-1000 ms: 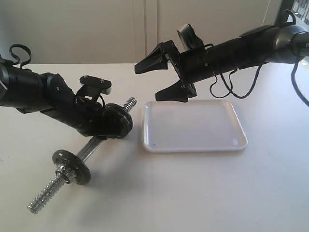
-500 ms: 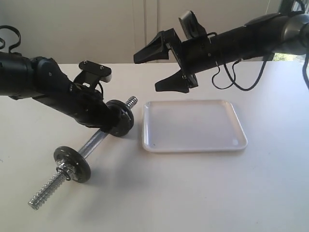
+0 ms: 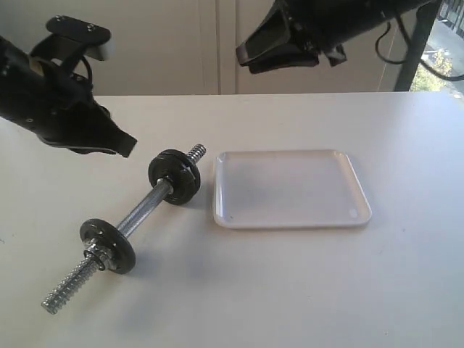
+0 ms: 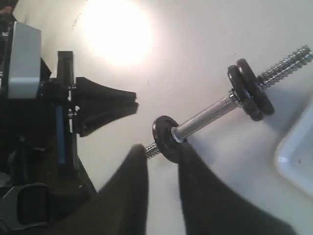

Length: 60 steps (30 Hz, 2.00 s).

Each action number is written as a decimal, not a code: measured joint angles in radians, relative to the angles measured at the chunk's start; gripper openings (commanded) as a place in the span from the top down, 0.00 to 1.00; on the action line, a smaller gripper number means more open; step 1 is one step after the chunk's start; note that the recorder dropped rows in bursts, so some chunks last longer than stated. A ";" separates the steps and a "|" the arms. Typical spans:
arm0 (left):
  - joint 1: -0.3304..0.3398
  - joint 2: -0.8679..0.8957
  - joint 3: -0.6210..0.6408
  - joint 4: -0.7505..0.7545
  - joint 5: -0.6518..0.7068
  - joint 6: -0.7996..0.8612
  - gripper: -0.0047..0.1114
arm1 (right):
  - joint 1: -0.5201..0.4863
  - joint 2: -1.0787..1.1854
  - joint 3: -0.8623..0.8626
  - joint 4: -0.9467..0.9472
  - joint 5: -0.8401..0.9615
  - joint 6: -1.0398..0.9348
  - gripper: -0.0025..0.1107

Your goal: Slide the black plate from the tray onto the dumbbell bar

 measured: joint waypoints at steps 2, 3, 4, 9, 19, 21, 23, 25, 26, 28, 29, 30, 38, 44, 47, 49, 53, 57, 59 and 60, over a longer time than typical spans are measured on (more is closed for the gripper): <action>0.000 -0.063 0.000 0.082 0.084 -0.115 0.96 | 0.000 -0.074 0.000 -0.053 0.000 0.023 0.98; 0.000 -0.109 0.000 0.125 0.126 -0.183 0.96 | 0.000 -0.127 0.000 -0.095 0.002 0.044 0.98; 0.000 -0.151 0.007 0.149 0.142 -0.227 0.96 | 0.000 -0.167 0.000 -0.136 0.002 0.070 0.98; 0.000 -0.322 0.108 0.166 0.167 -0.299 0.96 | 0.000 -0.399 0.089 -0.375 -0.021 0.211 0.98; 0.000 -0.420 0.157 0.172 0.218 -0.301 0.96 | 0.000 -0.521 0.221 -0.550 -0.078 0.289 0.98; 0.000 -0.420 0.157 0.172 0.220 -0.301 0.96 | 0.000 -0.522 0.223 -0.550 -0.069 0.293 0.98; 0.000 -0.420 0.157 0.172 0.221 -0.301 0.96 | 0.000 -0.522 0.223 -0.550 -0.069 0.295 0.98; 0.000 -0.422 0.157 0.172 0.221 -0.301 0.96 | 0.000 -0.522 0.223 -0.550 -0.069 0.297 0.98; 0.000 -0.427 0.157 0.174 0.221 -0.301 0.96 | 0.000 -0.522 0.223 -0.550 -0.069 0.297 0.98; 0.000 -0.432 0.157 0.177 0.221 -0.301 0.96 | 0.000 -0.523 0.223 -0.550 -0.069 0.297 0.98; 0.000 -0.435 0.157 0.179 0.221 -0.301 0.96 | 0.000 -0.523 0.223 -0.550 -0.071 0.306 0.98; 0.000 -0.437 0.157 0.180 0.221 -0.301 0.96 | 0.000 -0.523 0.223 -0.550 -0.071 0.312 0.98; -0.008 -0.452 0.158 0.199 0.226 -0.301 0.96 | 0.000 -0.523 0.223 -0.548 -0.073 0.330 0.98; 0.158 -0.615 0.160 0.151 0.226 -0.303 0.96 | 0.000 -0.523 0.223 -0.550 -0.073 0.330 0.98; 0.362 -0.800 0.160 0.194 0.224 -0.303 0.96 | 0.000 -0.523 0.223 -0.550 -0.073 0.330 0.98; 0.448 -0.914 0.160 0.236 0.228 -0.303 0.96 | 0.000 -0.523 0.223 -0.550 -0.073 0.330 0.98; 0.511 -1.133 0.160 0.271 0.232 -0.303 0.96 | 0.000 -0.523 0.223 -0.550 -0.073 0.330 0.98; 0.510 -1.290 0.158 0.279 0.238 -0.303 0.96 | 0.000 -0.523 0.223 -0.550 -0.073 0.330 0.98; 0.510 -1.322 0.158 0.280 0.240 -0.305 0.96 | 0.000 -0.523 0.223 -0.550 -0.073 0.330 0.98; 0.510 -1.327 0.158 0.280 0.241 -0.305 0.96 | 0.000 -0.523 0.223 -0.550 -0.073 0.330 0.98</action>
